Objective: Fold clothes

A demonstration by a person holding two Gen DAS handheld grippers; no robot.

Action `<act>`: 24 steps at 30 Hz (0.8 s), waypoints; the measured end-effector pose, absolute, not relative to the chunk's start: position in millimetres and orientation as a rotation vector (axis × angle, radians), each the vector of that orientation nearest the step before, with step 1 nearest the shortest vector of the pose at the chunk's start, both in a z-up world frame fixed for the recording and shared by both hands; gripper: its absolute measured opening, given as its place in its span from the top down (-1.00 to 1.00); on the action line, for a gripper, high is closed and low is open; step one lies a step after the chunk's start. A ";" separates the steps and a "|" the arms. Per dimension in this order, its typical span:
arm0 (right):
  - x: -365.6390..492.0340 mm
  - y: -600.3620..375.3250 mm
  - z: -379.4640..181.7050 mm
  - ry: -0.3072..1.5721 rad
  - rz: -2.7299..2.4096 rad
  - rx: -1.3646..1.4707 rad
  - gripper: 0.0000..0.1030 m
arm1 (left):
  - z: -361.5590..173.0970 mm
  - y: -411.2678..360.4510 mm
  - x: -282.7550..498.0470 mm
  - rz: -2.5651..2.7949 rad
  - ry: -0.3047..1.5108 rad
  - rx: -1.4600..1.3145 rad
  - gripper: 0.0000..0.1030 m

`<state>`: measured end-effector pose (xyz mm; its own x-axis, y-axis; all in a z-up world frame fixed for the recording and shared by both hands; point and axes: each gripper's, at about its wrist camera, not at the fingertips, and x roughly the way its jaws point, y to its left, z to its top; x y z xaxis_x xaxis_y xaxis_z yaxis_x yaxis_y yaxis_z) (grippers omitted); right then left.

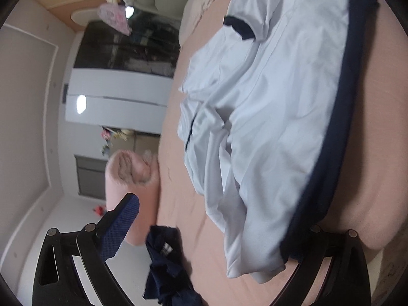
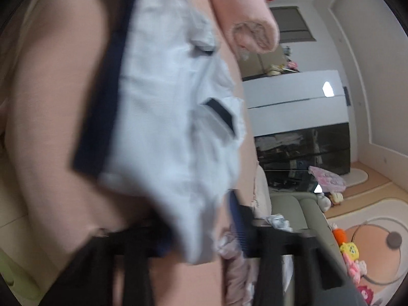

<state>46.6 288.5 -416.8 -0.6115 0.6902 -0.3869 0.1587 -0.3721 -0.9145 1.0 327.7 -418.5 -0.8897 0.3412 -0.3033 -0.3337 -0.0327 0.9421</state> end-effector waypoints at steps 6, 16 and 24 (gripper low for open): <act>50.4 273.2 -436.0 -1.569 1.912 -1.072 0.85 | -415.1 328.5 -5.7 2.006 1.758 -0.108 -0.67; 54.3 269.1 -438.8 -1.585 1.850 -0.987 0.85 | -455.8 340.4 21.7 1.754 1.970 -0.086 0.95; 53.3 271.6 -434.3 -1.555 1.885 -0.935 0.85 | -443.3 344.5 7.7 1.826 1.841 -0.204 0.95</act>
<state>53.3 271.6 -434.3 -0.6273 0.7572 -0.1821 0.0347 -0.2064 -0.9778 7.7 344.5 -443.3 -0.8461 0.2580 -0.4663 -0.4641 0.0733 0.8827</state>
